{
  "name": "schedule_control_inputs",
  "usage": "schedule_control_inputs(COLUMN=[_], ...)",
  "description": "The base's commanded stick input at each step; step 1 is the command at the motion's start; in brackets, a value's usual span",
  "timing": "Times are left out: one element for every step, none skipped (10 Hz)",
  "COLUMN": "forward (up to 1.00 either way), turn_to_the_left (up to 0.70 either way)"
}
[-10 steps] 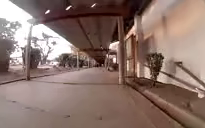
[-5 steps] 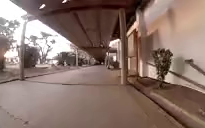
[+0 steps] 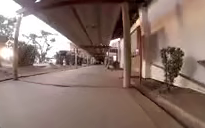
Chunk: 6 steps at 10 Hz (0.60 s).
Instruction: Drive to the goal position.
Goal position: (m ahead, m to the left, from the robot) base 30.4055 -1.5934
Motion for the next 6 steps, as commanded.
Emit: schedule_control_inputs(forward=[0.7, 0.7, 0.7, 0.7, 0.7, 0.7], turn_to_the_left=[0.34, 0.24, 0.12, 0.0, 0.0, 0.0])
